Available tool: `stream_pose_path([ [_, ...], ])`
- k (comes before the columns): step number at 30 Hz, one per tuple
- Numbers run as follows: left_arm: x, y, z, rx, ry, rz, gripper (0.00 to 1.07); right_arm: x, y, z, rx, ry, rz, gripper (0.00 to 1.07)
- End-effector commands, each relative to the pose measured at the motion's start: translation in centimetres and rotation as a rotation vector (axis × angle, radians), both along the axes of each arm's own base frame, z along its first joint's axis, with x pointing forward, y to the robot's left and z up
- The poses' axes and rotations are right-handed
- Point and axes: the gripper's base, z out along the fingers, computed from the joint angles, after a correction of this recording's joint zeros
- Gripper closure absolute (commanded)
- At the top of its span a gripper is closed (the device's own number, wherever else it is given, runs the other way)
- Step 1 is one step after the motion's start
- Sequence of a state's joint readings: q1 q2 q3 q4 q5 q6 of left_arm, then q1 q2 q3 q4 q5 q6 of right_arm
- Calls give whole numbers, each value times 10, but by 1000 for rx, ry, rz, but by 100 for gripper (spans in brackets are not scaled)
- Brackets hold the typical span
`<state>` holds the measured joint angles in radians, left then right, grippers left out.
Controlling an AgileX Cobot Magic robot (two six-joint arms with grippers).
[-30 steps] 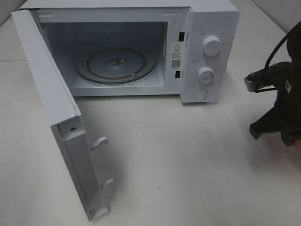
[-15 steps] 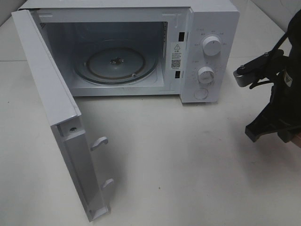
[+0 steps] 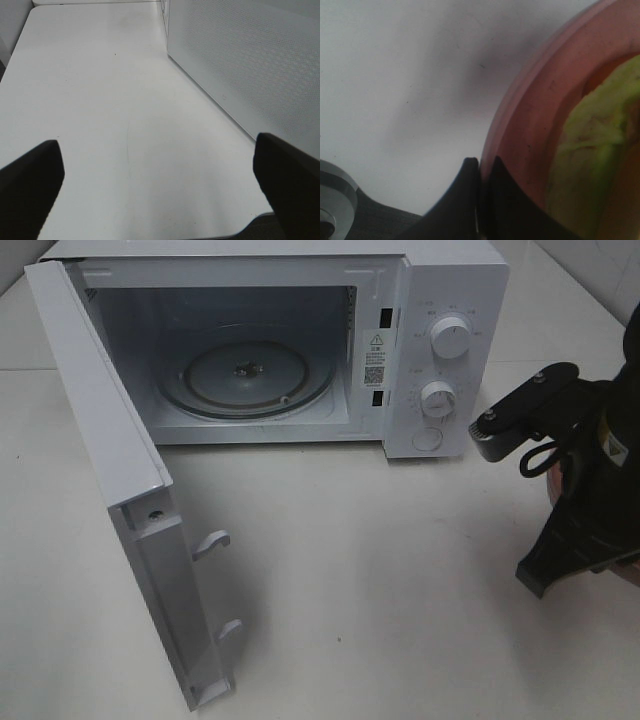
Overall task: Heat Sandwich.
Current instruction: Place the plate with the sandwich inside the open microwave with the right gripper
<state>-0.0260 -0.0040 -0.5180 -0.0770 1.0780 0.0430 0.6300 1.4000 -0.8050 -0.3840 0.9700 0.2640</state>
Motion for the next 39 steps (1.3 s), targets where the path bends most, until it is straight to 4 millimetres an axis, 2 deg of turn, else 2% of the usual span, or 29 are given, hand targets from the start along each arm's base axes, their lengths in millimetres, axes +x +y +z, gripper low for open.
stream_pose_path([
  [1,-3,-1,0,-14,-27,3,9,-10,3,2,-26,-6,57,107],
  [7,-3,-1,0,-14,-27,3,9,-28,19,4,-23,-12,170,107],
  [23,-3,-1,0,-14,-27,3,9,-60,53,6,-19,-22,412,107],
  [26,-3,-1,0,-14,-27,3,9,-68,59,6,-29,-14,499,107],
  [39,-3,-1,0,-14,-27,3,9,-71,70,7,-68,-1,847,107],
])
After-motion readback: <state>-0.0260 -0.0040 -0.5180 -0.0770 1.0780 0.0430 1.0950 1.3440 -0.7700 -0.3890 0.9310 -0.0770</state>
